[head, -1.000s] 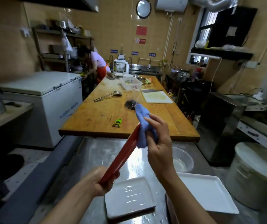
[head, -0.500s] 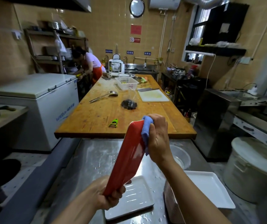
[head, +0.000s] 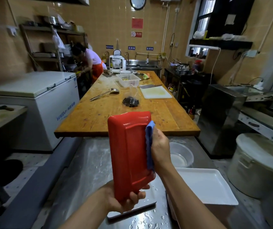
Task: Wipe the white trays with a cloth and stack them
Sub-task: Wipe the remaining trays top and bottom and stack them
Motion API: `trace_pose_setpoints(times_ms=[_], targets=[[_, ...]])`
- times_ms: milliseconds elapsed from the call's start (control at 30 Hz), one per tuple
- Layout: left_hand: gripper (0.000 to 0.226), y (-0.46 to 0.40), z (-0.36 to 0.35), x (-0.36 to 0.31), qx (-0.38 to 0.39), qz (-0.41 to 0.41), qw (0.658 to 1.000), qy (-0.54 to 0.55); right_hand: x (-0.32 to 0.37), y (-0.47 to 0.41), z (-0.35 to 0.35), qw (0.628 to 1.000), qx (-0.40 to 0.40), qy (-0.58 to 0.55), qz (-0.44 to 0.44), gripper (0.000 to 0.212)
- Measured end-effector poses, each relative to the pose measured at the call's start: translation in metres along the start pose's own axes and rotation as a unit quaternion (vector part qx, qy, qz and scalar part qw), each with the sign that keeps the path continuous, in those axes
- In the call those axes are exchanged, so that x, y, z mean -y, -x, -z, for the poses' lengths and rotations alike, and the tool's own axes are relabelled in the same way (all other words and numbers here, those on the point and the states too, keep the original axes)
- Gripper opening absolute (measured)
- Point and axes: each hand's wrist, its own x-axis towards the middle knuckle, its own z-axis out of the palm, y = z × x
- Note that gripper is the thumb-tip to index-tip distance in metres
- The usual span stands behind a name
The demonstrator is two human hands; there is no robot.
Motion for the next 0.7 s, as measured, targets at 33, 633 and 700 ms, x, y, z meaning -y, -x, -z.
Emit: trace_pose_setpoints(times_ms=[33, 633, 700], targets=[[0.041, 0.000, -0.001, 0.000, -0.015, -0.004, 0.998, -0.053, 0.001, -0.002, 0.000, 1.000, -0.004, 0.004, -0.002, 0.037], [0.031, 0.061, -0.030, -0.059, -0.157, -0.299, 0.853, -0.398, 0.021, -0.007, 0.021, 0.894, 0.130, 0.392, 0.173, 0.036], [0.032, 0.057, -0.030, -0.052, -0.157, -0.333, 0.852, -0.372, 0.024, -0.005, 0.014, 0.871, 0.128, 0.426, 0.209, 0.024]])
